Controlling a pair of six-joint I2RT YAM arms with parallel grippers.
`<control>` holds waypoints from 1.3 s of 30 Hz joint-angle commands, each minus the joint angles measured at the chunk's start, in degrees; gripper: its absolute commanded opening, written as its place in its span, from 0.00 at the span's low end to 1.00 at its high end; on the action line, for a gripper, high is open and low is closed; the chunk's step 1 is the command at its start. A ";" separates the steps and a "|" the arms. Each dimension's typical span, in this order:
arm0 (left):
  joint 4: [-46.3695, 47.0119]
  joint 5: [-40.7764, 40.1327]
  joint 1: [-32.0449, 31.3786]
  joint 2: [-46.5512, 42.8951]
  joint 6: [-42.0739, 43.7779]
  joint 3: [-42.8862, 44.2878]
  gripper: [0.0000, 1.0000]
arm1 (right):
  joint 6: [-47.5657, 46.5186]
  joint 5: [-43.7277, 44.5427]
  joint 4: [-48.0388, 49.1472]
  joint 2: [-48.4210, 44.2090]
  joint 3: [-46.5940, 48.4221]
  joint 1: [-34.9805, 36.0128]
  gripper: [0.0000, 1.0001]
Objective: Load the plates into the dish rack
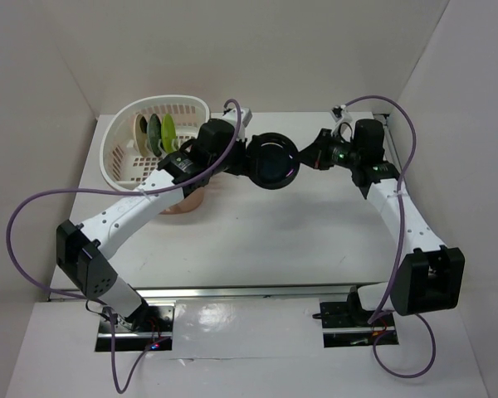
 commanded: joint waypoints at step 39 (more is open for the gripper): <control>11.61 -47.40 13.44 10.35 23.31 13.97 0.00 | -1.68 21.06 -5.35 3.21 1.93 7.67 1.00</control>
